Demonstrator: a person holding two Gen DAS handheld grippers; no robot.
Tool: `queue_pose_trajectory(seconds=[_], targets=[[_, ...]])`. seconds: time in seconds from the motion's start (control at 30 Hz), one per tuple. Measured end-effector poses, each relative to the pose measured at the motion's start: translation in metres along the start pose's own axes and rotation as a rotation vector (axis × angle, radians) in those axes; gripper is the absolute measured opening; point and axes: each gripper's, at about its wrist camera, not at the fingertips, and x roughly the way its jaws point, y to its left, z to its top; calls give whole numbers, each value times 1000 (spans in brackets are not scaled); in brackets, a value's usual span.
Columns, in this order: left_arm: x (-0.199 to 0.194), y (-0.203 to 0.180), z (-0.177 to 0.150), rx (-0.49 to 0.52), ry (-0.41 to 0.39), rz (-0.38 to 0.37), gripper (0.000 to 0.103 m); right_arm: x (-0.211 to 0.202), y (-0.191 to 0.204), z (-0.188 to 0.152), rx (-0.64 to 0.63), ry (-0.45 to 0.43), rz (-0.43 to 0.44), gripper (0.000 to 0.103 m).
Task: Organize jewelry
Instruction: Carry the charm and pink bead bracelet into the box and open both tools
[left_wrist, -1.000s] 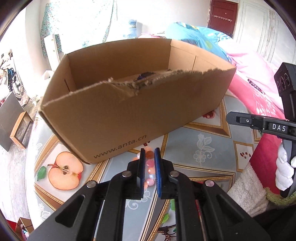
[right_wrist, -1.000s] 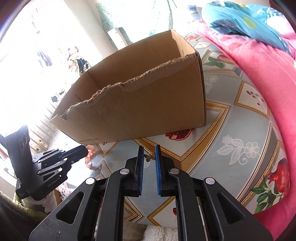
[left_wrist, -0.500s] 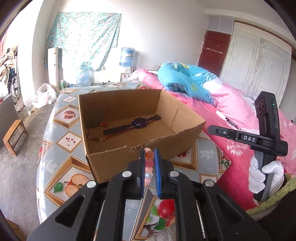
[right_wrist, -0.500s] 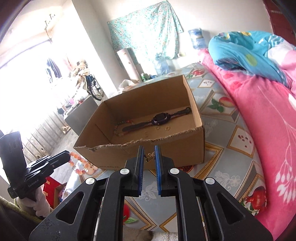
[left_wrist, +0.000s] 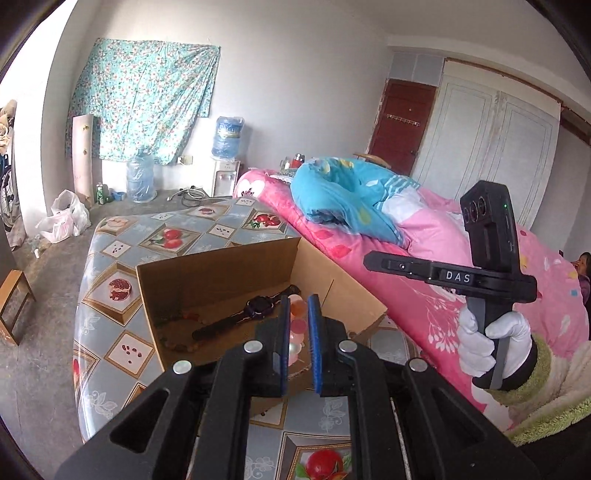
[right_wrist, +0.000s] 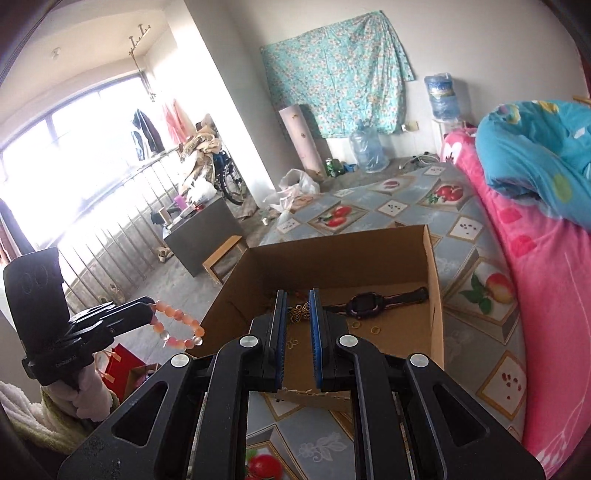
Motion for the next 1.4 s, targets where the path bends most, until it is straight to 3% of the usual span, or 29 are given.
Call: queue_pose_trajectory(seconds=[0.23,0.5,0.67,0.9,1.07,1.2,1.4], targets=[[91,30,8,72,352,35,9,76,-24,28,80,263,106,10],[161,36,-11,199,649,41,9,118,-38,30,84,393,98,10],[186,42,-22,156,790,-3,10,130,-45,24,89,450,92,10],[178,51,-13,124,727,4,13,144,-47,23,89,528,92,10],[138,49,2,142,551,65,13,170,-44,19,65,655,72,10],[99,61,9,40,389,98,21,192,-40,10,7,762,13,10],[59,84,-13,-108,257,178,26,212,-39,-3,-47,866,-46,11]])
